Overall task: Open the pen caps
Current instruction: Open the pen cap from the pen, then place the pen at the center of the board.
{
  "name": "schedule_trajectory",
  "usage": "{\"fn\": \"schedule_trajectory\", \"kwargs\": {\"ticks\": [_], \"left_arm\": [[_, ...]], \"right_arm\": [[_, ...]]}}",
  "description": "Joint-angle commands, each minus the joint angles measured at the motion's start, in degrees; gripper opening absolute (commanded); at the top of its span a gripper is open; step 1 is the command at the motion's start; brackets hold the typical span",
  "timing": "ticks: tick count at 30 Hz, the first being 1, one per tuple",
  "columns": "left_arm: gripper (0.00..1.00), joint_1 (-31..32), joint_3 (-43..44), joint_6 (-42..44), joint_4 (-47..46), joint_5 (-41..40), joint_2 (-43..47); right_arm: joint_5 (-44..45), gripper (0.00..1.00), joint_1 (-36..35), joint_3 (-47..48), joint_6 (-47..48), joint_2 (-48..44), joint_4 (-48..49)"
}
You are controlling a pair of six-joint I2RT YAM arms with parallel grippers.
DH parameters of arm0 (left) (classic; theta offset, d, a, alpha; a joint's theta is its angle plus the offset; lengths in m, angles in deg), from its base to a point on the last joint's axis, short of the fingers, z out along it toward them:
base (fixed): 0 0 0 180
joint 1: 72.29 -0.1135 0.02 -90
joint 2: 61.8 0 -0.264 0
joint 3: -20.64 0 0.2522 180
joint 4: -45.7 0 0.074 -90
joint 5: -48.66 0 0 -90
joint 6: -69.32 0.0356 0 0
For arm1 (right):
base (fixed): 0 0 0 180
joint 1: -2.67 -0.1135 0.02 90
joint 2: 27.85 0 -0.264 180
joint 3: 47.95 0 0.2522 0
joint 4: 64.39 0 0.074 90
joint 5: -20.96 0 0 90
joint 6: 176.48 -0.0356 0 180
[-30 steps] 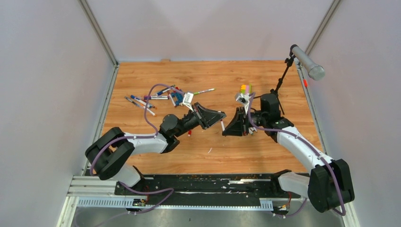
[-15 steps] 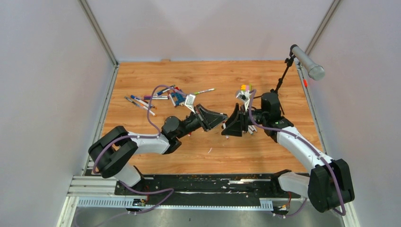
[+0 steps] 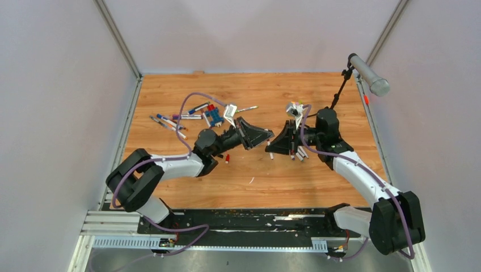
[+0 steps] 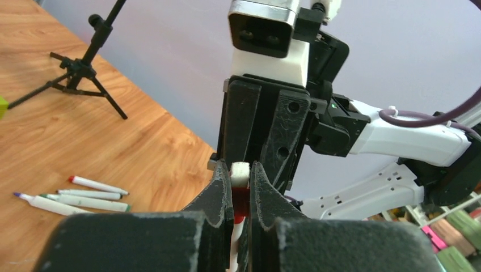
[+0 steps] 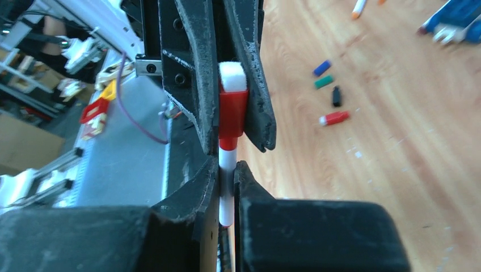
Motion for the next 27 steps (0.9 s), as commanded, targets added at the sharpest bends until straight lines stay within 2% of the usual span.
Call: {"fn": "schedule_trajectory", "kwargs": {"ticks": [1, 5, 10, 12, 14, 15, 18, 22, 25, 27], "left_arm": [[0.00, -11.6, 11.8, 3.7, 3.3, -4.6, 6.8], [0.00, -17.1, 16.5, 2.2, 3.3, -6.5, 7.6], [0.00, -17.9, 12.9, 6.5, 5.5, -11.2, 13.0], [0.00, -18.1, 11.0, 7.3, 5.5, -11.6, 15.1], [0.00, -18.2, 9.6, 7.8, 8.2, -10.8, 17.5], [0.00, -18.2, 8.9, 7.9, 10.3, -10.4, 18.7], [0.00, -18.2, 4.5, 8.1, 16.6, -9.6, 23.4], [0.00, -18.2, -1.6, 8.1, 31.7, -10.3, 31.2], [0.00, -18.2, -4.0, 8.1, 43.1, -9.3, 36.4], [0.00, -18.2, -6.3, 7.6, 46.0, -7.9, 38.4]], "right_arm": [[-5.7, 0.00, -2.9, -0.1, 2.2, 0.7, -0.3], [-6.4, 0.00, -3.4, -0.2, 1.8, 1.4, -0.1], [-5.8, 0.00, -3.7, -0.2, 1.7, 1.5, -0.2], [-3.6, 0.00, -3.7, 1.1, 5.9, 1.3, -3.9], [1.7, 0.00, -3.7, 3.8, 16.2, 1.0, -14.0], [4.9, 0.00, -3.7, 5.1, 24.2, 0.6, -19.9], [17.5, 0.00, -3.5, 7.6, 37.8, -0.1, -29.3], [29.1, 0.00, -1.4, 7.7, 44.8, -0.2, -32.0], [38.7, 0.02, 0.6, 7.2, 45.8, 1.6, -31.0], [43.5, 0.01, 2.3, 7.9, 46.0, 4.2, -31.2]]}}
